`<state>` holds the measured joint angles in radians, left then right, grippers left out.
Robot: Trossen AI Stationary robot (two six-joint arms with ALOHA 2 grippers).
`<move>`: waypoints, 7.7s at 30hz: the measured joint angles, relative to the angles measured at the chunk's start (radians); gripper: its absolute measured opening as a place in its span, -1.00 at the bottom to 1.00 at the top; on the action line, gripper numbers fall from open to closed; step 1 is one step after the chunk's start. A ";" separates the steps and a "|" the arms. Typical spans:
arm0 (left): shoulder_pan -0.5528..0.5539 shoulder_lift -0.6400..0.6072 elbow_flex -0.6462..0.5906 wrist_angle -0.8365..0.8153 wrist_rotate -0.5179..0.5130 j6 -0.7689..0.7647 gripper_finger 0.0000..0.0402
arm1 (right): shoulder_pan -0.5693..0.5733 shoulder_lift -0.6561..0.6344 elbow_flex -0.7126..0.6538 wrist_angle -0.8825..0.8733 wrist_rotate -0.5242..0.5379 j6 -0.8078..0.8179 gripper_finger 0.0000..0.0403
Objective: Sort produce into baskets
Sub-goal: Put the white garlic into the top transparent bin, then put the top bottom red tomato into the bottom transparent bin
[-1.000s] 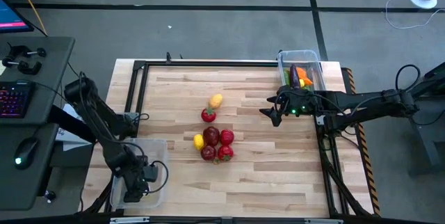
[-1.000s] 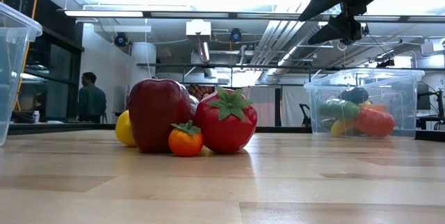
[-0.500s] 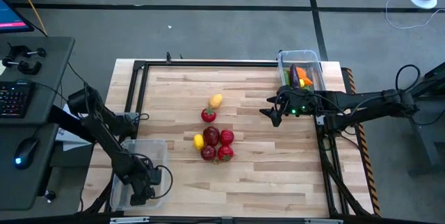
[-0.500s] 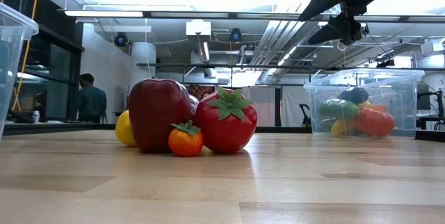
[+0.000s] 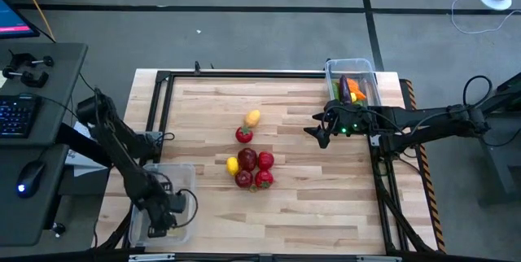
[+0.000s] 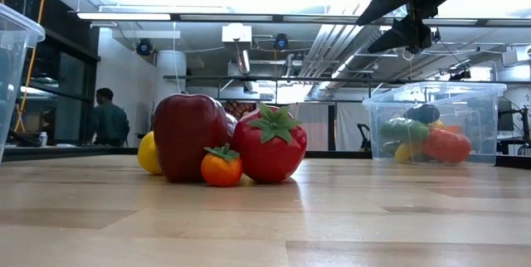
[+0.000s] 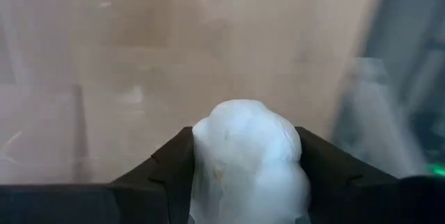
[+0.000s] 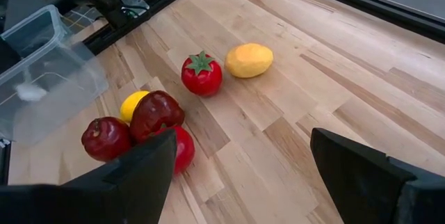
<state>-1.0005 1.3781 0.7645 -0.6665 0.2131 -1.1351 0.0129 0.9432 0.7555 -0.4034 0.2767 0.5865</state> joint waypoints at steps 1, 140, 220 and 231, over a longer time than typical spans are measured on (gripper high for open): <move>0.002 -0.040 0.003 -0.002 0.000 -0.005 -0.12 | 0.000 0.000 0.000 0.000 0.000 0.000 0.61; 1.314 -0.112 0.042 0.652 -0.025 0.623 0.77 | -0.002 0.024 0.437 0.150 0.269 -0.437 0.61; 1.170 0.330 0.274 0.200 -0.292 1.117 0.38 | -0.001 0.024 0.436 -0.106 0.224 -0.348 0.61; 1.102 -0.062 0.274 0.115 -0.308 0.939 0.21 | -0.001 0.024 0.436 -0.135 0.180 -0.322 0.61</move>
<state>0.1019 1.3165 1.0386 -0.5514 -0.0945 -0.1963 0.0116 0.9676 1.1919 -0.5380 0.4562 0.2646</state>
